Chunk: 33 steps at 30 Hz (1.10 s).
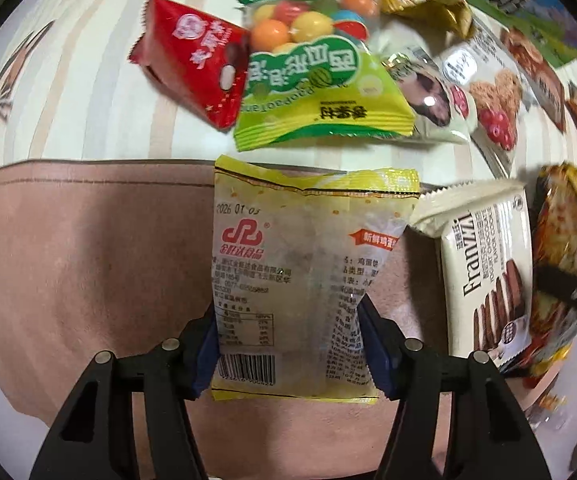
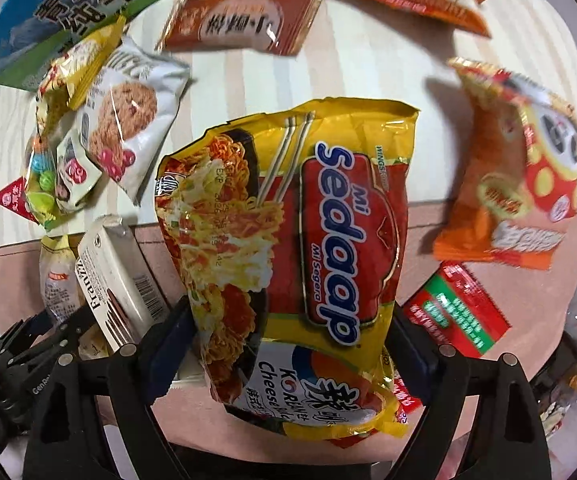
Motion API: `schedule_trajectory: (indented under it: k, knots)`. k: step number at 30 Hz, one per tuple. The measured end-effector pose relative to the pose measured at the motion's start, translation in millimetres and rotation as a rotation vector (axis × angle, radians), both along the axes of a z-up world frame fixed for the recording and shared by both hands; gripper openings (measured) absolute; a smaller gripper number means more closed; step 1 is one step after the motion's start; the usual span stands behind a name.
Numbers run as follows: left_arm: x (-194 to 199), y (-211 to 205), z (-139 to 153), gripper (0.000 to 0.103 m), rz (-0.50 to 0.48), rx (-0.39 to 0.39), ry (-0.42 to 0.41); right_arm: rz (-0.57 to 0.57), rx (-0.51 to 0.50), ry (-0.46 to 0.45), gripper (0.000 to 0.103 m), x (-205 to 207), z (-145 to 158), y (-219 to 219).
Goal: Organize snacks
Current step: 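Carry the bread bag with the left tool into the box while the right tool carries the noodle pack there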
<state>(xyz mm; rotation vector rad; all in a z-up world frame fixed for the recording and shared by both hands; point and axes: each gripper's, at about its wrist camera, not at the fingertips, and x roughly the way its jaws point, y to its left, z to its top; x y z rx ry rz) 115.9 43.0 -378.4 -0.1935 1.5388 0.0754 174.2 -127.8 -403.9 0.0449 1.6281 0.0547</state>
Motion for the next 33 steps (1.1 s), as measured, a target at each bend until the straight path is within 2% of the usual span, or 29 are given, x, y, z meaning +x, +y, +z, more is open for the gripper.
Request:
schedule_trajectory:
  k: [2,3,5,9,14,19,21,26,31,33]
  knots:
    - [-4,7,1,0.053,0.025,-0.011,-0.010,0.007,-0.025,-0.012,0.092,-1,-9,3]
    - [-9,25,9,0.050,0.034,-0.020,-0.014,0.009,-0.040,-0.025,0.092,-5,-17,3]
    - [-19,39,14,0.047,0.036,-0.032,-0.027,0.003,-0.056,-0.042,0.090,-7,-17,11]
    - [-21,46,32,0.043,0.012,-0.010,-0.040,-0.028,-0.068,-0.070,0.088,-12,-3,15]
    - [-27,65,61,0.040,0.032,0.002,-0.052,-0.063,-0.041,-0.091,0.088,-13,17,8]
    - [-33,67,104,0.039,0.036,0.028,-0.084,-0.070,0.022,-0.113,0.088,-16,39,-1]
    - [-32,66,107,0.039,0.044,0.036,-0.094,-0.073,0.057,-0.118,0.088,-19,47,0]
    - [-49,66,139,0.039,0.049,0.022,-0.142,-0.071,0.140,-0.163,0.088,-23,79,-7]
    - [-54,72,202,0.039,0.033,-0.015,-0.233,-0.061,0.227,-0.216,0.088,-17,118,-9]
    - [-41,63,223,0.039,0.023,-0.036,-0.276,-0.054,0.265,-0.237,0.088,0,142,-23]
